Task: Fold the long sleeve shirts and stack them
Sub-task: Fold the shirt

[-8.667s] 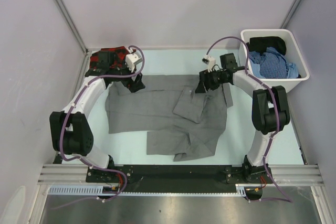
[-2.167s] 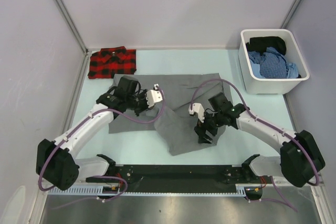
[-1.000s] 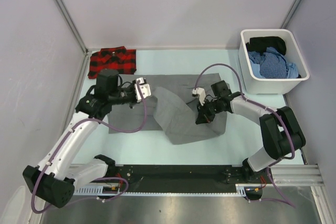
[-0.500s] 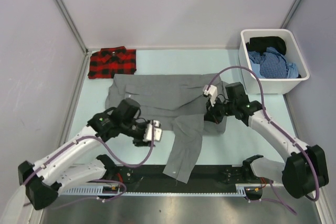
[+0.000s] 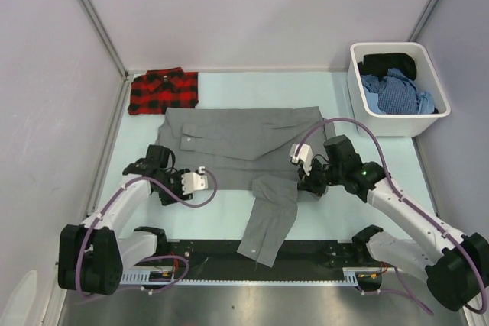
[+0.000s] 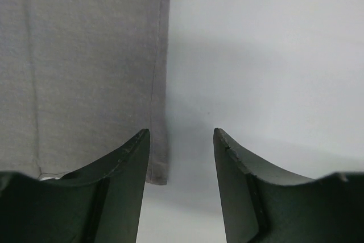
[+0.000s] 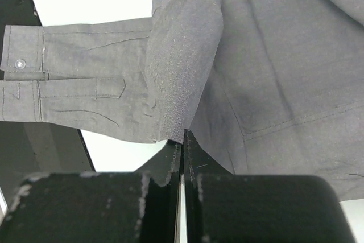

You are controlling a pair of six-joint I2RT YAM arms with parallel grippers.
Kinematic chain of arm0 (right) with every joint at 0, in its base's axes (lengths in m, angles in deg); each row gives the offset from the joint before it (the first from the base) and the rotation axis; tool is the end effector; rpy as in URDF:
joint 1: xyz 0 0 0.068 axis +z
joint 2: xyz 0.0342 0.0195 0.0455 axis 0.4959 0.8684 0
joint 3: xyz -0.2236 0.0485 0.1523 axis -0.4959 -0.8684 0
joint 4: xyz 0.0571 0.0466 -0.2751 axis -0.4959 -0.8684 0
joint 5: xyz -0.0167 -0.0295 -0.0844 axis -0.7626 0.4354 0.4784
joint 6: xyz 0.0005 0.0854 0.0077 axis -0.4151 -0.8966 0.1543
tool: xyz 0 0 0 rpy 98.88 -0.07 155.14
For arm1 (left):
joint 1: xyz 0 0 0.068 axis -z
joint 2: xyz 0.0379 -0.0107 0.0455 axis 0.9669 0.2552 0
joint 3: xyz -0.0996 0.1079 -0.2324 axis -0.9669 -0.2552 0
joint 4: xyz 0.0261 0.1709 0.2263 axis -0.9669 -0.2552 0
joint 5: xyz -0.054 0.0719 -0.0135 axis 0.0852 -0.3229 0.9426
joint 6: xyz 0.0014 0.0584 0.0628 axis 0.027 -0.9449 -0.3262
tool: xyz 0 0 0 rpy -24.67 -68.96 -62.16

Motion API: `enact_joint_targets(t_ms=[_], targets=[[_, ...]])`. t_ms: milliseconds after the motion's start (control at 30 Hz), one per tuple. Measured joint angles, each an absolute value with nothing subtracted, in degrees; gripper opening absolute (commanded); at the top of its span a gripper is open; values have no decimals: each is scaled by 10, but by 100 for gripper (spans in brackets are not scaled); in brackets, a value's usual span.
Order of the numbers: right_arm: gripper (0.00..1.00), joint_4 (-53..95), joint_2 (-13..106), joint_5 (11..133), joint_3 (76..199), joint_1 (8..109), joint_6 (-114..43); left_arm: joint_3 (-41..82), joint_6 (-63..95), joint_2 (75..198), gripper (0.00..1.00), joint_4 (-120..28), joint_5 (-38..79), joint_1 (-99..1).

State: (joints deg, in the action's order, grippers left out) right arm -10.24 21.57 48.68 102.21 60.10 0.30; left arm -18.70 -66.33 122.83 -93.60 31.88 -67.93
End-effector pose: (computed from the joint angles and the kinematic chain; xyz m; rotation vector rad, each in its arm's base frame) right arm 0.1884 0.1558 0.2134 -1.3792 1.9074 0.6626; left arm 0.1938 -0.0500 0.1299 1.7740 2.0760 -0.2029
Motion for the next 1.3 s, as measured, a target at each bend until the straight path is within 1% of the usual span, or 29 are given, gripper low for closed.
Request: enact_joint_targets(t_ms=[67, 167, 267, 300, 367, 400, 500, 600, 767, 933, 1033, 1133, 1300], targets=[[0, -106, 208, 494, 1022, 608, 3, -207, -693, 1228, 54, -918, 298, -689], [0, -112, 200, 503, 1022, 614, 4, -232, -724, 1222, 51, -894, 274, -693], [0, -121, 191, 512, 1022, 614, 8, -259, -750, 1204, 41, -832, 243, -694], [0, -126, 187, 514, 1022, 615, 10, -270, -761, 1197, 32, -810, 231, -694], [0, -134, 180, 519, 1022, 615, 13, -286, -771, 1190, 20, -778, 216, -694], [0, -139, 178, 522, 1022, 615, 14, -293, -779, 1191, 12, -765, 209, -694], [0, -151, 173, 527, 1023, 616, 16, -293, -783, 1195, 0, -759, 202, -695], [0, -167, 169, 531, 1031, 618, 15, -282, -782, 1193, 0, -792, 213, -695], [0, -208, 136, 535, 1047, 637, 17, -265, -795, 1144, 0, -912, 249, -695], [0, -247, 79, 529, 1070, 660, 18, -247, -812, 1109, 0, -1026, 269, -696], [0, -254, 82, 537, 1098, 667, 20, -213, -809, 1133, 0, -1075, 283, -702], [0, -249, 115, 544, 1135, 658, 29, -161, -801, 1178, 1, -1098, 292, -710], [0, -219, 202, 522, 1191, 582, 57, -77, -786, 1259, 2, -1116, 306, -732]])
